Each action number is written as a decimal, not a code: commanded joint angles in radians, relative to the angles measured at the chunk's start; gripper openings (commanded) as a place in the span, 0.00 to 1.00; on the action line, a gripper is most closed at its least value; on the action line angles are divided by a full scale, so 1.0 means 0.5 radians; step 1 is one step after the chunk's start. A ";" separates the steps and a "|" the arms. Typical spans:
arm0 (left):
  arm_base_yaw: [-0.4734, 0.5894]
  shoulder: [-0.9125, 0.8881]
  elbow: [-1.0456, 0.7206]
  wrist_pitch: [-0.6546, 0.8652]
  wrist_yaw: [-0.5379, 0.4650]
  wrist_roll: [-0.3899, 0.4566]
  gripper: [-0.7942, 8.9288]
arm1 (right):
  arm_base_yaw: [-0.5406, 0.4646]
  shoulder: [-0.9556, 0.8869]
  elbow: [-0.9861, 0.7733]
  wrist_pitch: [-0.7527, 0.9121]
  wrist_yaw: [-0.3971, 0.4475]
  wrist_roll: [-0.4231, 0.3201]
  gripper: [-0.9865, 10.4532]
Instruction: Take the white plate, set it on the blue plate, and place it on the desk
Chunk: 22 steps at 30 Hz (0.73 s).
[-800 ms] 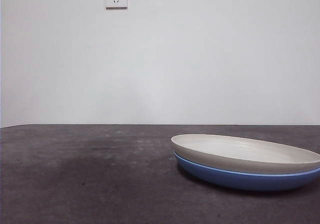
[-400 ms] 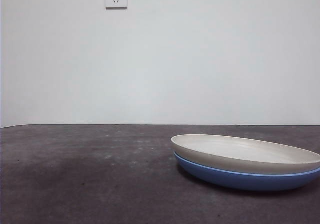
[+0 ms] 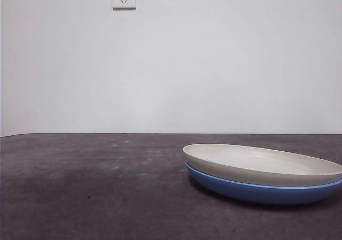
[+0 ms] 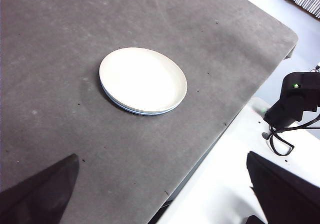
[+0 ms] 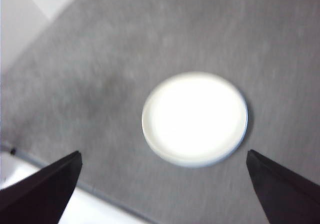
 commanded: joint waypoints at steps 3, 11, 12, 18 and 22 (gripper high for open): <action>-0.017 0.006 0.018 0.041 0.054 -0.023 0.70 | 0.005 0.259 0.030 -0.102 0.005 0.003 0.65; -0.017 0.002 0.018 0.059 0.135 -0.022 0.70 | 0.005 0.798 0.030 -0.056 -0.009 -0.146 0.65; -0.017 -0.002 0.018 0.069 0.141 -0.023 0.70 | 0.005 0.861 0.030 -0.045 -0.016 -0.165 0.65; -0.017 -0.038 0.018 0.156 0.284 -0.033 0.70 | -0.006 1.268 0.030 0.072 -0.052 -0.259 0.65; -0.017 -0.056 0.018 0.152 0.285 -0.034 0.70 | -0.042 1.530 0.027 0.166 -0.056 -0.278 0.65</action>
